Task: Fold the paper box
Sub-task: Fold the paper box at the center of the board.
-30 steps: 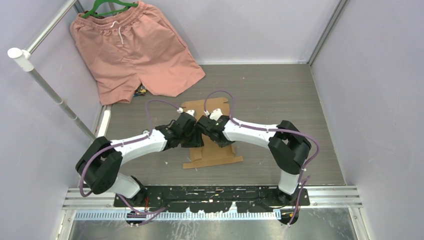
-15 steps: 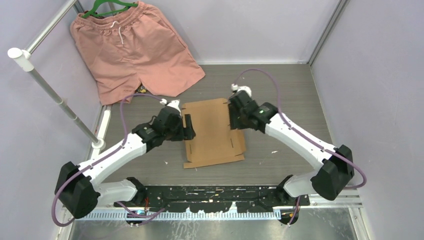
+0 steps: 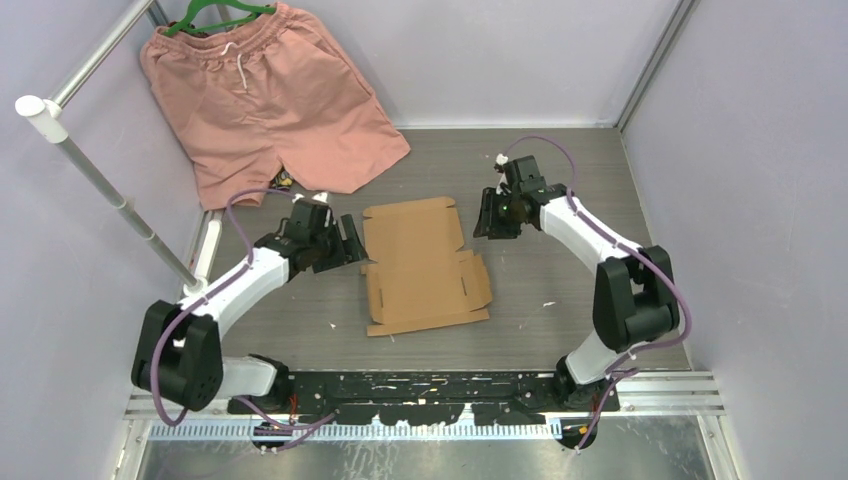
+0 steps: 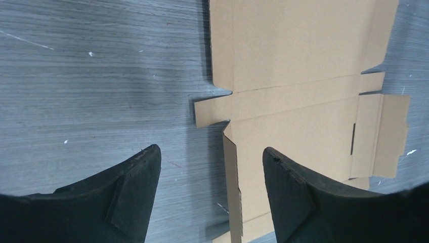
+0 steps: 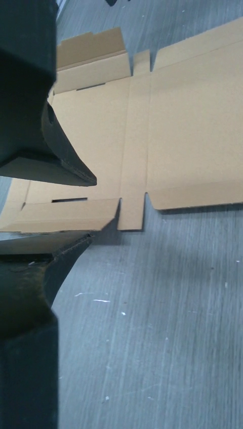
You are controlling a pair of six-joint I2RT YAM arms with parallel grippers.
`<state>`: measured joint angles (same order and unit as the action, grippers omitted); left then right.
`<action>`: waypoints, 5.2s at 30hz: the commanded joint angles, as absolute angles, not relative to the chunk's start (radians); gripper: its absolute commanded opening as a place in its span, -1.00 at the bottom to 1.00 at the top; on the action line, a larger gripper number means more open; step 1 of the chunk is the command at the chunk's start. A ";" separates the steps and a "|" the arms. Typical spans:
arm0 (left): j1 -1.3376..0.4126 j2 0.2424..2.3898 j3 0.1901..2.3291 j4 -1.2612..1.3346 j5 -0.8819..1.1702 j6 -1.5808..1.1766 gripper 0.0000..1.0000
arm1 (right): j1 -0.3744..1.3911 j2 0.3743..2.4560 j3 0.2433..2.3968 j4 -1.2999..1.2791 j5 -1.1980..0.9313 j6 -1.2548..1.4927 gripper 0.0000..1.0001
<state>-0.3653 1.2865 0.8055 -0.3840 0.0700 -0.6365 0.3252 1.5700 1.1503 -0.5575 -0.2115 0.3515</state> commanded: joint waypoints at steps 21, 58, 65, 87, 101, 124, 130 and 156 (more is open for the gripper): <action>-0.249 1.499 0.807 -0.082 0.254 -0.559 0.45 | 0.284 1.851 1.309 -0.353 -0.332 0.310 0.16; -0.127 2.086 1.604 -0.372 0.612 -0.366 0.94 | 0.685 1.546 1.027 -0.560 -0.232 0.491 -0.38; -0.133 2.157 1.652 -0.383 0.591 -0.322 0.91 | 0.688 1.596 1.051 -0.578 -0.229 0.470 -0.38; -0.225 2.246 1.641 -0.433 0.695 -0.184 0.67 | 0.688 1.730 1.086 -0.564 -0.209 0.453 -0.39; -0.226 2.180 1.591 -0.458 0.744 -0.180 0.20 | 0.689 1.793 1.055 -0.524 -0.144 0.469 -0.48; -0.227 2.079 1.484 -0.458 0.738 -0.170 -0.27 | 0.684 1.869 1.170 -0.592 -0.041 0.370 -0.50; -0.228 2.090 1.497 -0.480 0.703 -0.147 -0.23 | 0.678 1.878 1.175 -0.597 -0.039 0.355 -0.49; -0.164 2.163 1.661 -0.528 0.675 -0.074 0.61 | 0.666 1.923 1.209 -0.686 -0.040 0.293 -0.48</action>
